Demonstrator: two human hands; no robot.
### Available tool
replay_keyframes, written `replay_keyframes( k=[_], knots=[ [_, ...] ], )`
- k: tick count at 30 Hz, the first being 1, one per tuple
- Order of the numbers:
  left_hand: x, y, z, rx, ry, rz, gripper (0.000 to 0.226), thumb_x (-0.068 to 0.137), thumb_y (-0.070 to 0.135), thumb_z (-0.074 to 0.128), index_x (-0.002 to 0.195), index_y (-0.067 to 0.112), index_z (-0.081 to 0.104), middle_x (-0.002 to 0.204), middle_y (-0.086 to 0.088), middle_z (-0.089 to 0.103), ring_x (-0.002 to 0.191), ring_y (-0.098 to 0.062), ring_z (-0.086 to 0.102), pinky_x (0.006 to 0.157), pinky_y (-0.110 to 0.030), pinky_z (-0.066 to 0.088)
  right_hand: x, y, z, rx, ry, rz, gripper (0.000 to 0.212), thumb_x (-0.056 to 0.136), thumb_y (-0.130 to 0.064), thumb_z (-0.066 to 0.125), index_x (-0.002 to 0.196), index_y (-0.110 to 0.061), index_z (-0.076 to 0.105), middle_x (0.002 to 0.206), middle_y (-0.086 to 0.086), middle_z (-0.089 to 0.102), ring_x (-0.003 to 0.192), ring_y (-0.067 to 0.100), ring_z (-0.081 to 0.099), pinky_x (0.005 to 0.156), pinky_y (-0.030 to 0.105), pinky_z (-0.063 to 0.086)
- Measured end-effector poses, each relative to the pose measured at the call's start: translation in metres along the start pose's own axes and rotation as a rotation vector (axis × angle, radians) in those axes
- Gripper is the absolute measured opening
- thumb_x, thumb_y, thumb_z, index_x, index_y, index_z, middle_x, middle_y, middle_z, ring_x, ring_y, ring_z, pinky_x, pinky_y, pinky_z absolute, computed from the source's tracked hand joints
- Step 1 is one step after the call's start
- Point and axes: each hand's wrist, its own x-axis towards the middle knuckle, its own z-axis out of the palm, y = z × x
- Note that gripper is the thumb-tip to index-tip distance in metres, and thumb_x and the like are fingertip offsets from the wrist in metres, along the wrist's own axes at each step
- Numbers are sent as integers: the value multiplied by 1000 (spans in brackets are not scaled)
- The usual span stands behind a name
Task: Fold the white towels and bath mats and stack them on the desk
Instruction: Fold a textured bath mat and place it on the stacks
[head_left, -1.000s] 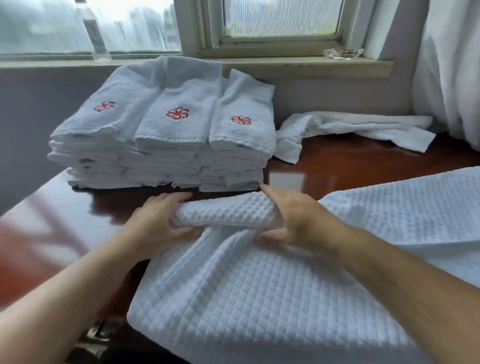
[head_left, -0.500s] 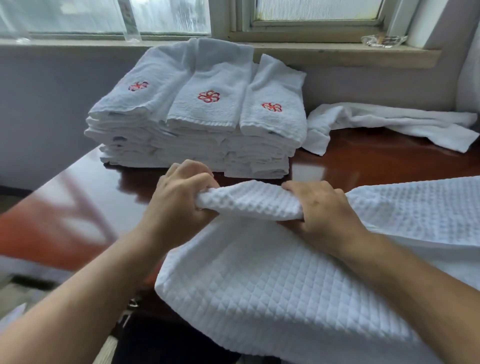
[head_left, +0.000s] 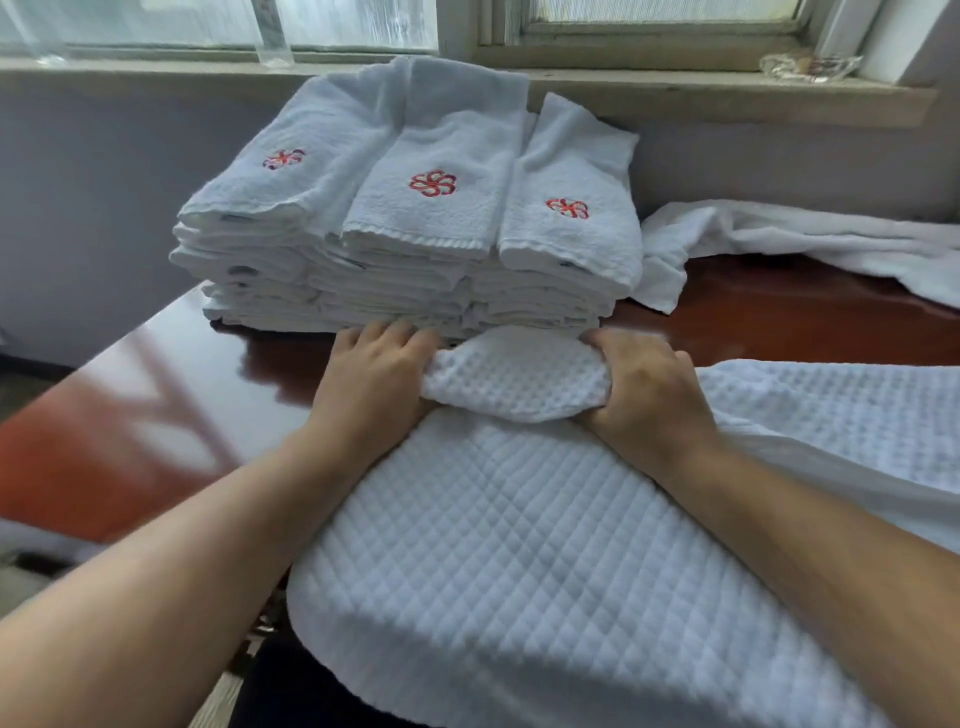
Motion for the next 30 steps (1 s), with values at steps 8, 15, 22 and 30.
replay_keyframes(
  k=[8, 15, 22, 30],
  knots=[
    [22, -8, -14, 25, -28, -76, 40, 85, 37, 67, 126, 33, 65, 124, -1, 58, 120, -33, 45, 99, -44, 34, 13, -11, -10, -150, 257, -254, 15, 75, -5, 80, 87, -7, 71, 94, 12, 62, 86, 37, 58, 74, 42, 37],
    [-49, -19, -51, -189, -181, 5, 28, 73, 48, 54, 90, 32, 69, 110, 13, 61, 106, -18, 52, 91, -44, 41, -29, -40, -28, -42, -282, -472, 35, 90, -37, 58, 113, -15, 72, 95, 7, 67, 85, 31, 64, 73, 40, 53],
    [-51, -32, -73, -897, -556, -230, 51, 77, 75, 53, 118, 47, 65, 124, 25, 61, 120, 5, 53, 96, -22, 43, -34, -36, -25, 66, -263, -498, 38, 90, -37, 52, 113, -15, 73, 93, 6, 62, 84, 28, 60, 73, 36, 49],
    [-48, -36, -51, -569, -307, -823, 60, 90, 55, 62, 137, 21, 47, 113, 8, 60, 95, -12, 59, 77, -25, 42, -38, -29, -28, 157, -215, -490, 41, 75, -13, 71, 116, -15, 75, 96, 0, 64, 90, 23, 60, 74, 37, 54]
  ],
)
